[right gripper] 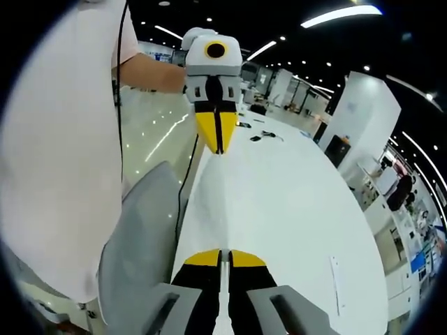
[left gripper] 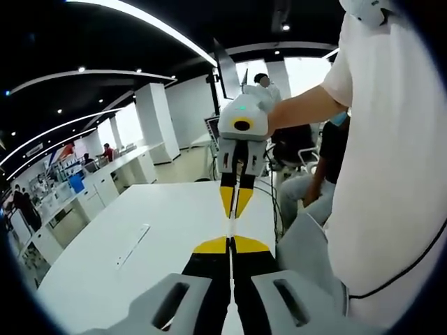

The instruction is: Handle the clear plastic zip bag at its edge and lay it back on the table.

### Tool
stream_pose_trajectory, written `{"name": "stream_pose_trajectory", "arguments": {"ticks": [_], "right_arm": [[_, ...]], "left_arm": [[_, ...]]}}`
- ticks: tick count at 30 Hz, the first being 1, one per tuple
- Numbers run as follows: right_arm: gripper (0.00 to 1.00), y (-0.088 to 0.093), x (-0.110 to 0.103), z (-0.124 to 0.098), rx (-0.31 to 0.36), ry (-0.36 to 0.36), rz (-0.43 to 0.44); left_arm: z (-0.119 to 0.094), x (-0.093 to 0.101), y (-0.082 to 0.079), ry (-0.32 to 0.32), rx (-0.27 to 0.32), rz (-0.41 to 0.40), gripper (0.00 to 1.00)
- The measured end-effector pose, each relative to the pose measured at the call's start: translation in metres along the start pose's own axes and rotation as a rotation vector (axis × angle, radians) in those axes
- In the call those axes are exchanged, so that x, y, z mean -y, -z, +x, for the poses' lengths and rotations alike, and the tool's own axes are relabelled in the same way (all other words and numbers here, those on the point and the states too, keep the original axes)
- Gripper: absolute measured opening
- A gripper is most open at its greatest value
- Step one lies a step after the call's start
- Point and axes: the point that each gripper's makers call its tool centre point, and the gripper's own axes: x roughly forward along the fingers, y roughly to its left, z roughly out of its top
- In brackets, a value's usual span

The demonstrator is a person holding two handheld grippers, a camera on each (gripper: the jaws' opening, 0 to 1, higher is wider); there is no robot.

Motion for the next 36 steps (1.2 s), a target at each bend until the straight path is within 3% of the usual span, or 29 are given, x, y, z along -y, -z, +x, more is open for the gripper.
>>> {"name": "stream_pose_trajectory", "arguments": {"ticks": [18, 36], "right_arm": [[0.0, 0.017, 0.005, -0.013, -0.032, 0.02, 0.015], [0.0, 0.023, 0.004, -0.02, -0.045, 0.021, 0.022]], "left_arm": [[-0.005, -0.002, -0.005, 0.0, 0.004, 0.006, 0.0], [-0.011, -0.004, -0.006, -0.007, 0.007, 0.005, 0.0]]}}
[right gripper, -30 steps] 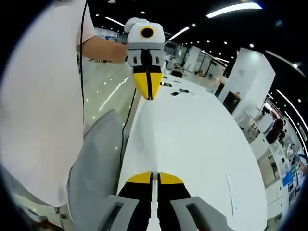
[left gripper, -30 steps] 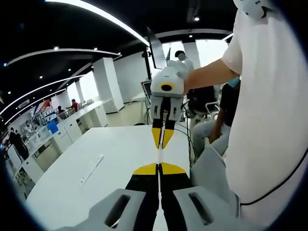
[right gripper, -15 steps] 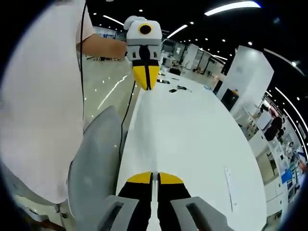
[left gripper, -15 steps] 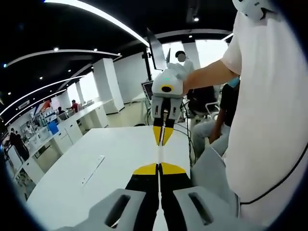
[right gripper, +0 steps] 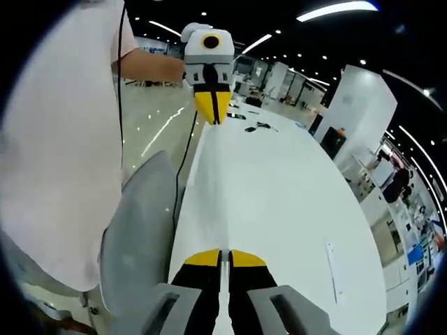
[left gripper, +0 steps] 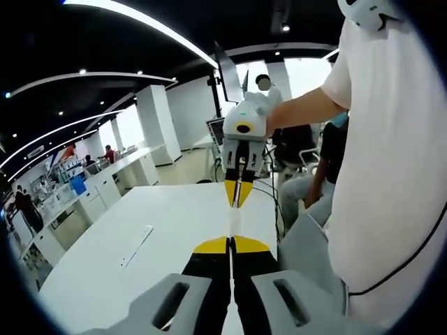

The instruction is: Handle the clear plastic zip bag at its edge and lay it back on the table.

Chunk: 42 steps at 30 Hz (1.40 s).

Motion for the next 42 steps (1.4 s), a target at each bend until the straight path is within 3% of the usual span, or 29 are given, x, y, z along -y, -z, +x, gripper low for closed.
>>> {"name": "stream_pose_trajectory", "arguments": {"ticks": [5, 6, 23, 26, 42], "right_arm": [[0.0, 0.006, 0.0, -0.001, -0.025, 0.003, -0.002], [0.0, 0.003, 0.0, -0.002, -0.002, 0.0, 0.0], [0.01, 0.006, -0.006, 0.002, -0.019, -0.025, 0.035], [0.05, 0.002, -0.006, 0.001, 0.002, -0.032, 0.063], [0.05, -0.043, 0.002, -0.006, 0.151, -0.072, 0.13]], "left_arm": [[-0.002, -0.002, -0.001, -0.008, 0.005, -0.002, 0.0], [-0.002, -0.002, 0.0, -0.009, 0.005, -0.004, 0.0], [-0.001, -0.003, -0.004, -0.004, 0.019, 0.0, 0.0], [0.0, -0.002, -0.005, 0.003, 0.018, 0.006, 0.0], [0.005, 0.004, -0.008, 0.027, 0.002, 0.05, 0.0]]}}
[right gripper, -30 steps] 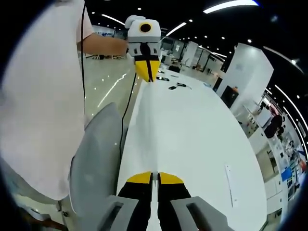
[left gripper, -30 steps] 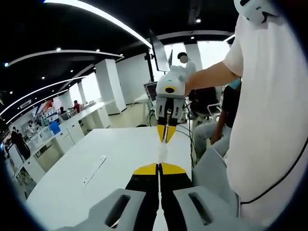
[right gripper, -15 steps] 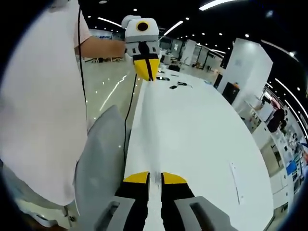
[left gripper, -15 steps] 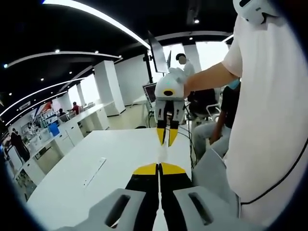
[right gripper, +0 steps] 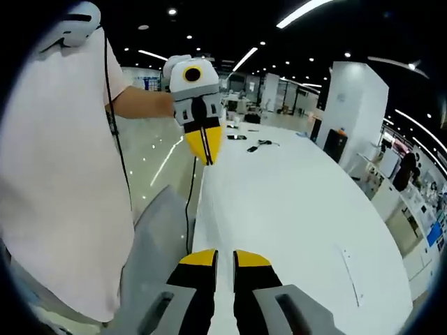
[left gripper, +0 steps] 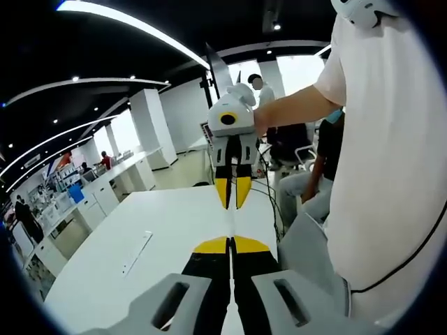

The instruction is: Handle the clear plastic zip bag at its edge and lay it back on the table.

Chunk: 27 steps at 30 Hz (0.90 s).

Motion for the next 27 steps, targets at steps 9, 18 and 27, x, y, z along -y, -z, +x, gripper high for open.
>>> {"name": "stream_pose_trajectory", "arguments": {"ticks": [9, 18, 27], "right_arm": [[0.04, -0.01, 0.004, 0.001, 0.023, -0.001, -0.005], [0.04, -0.008, -0.001, 0.009, -0.011, -0.036, -0.03], [0.02, -0.005, -0.008, 0.016, -0.031, -0.068, -0.033]], "left_arm": [[0.002, 0.004, -0.002, 0.012, -0.006, 0.016, 0.0], [0.004, 0.007, -0.007, 0.026, -0.007, 0.041, 0.0], [0.003, 0.008, -0.01, 0.032, -0.002, 0.053, 0.0]]}}
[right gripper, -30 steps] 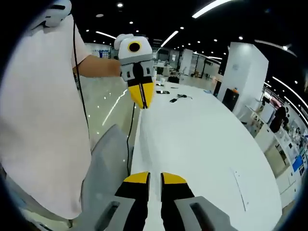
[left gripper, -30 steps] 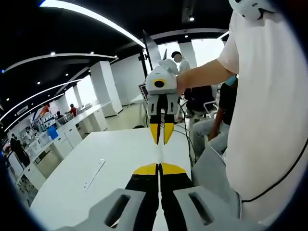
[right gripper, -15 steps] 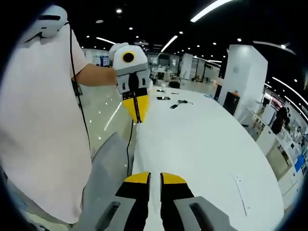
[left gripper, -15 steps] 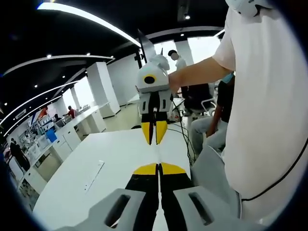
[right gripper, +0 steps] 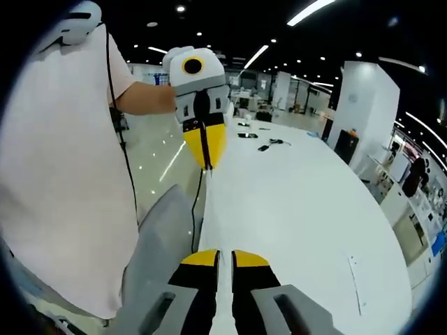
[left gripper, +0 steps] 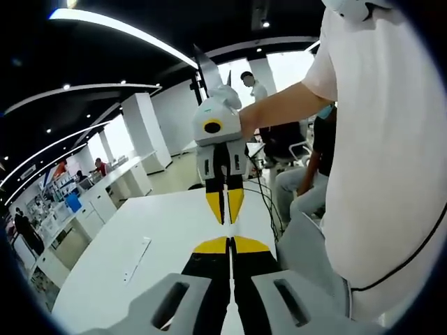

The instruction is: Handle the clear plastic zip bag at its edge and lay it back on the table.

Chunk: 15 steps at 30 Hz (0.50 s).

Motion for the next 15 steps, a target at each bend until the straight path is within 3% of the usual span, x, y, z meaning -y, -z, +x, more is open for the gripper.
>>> {"name": "stream_pose_trajectory", "arguments": {"ticks": [9, 15], "right_arm": [[0.0, 0.0026, -0.0046, 0.0051, 0.0, -0.027, 0.022], [0.0, 0.0042, -0.0023, 0.007, -0.009, -0.006, 0.028]], "left_arm": [[-0.0004, -0.0012, 0.001, 0.001, 0.0, 0.0, 0.0], [0.0006, -0.0014, 0.0072, 0.002, -0.009, -0.009, 0.0]]}}
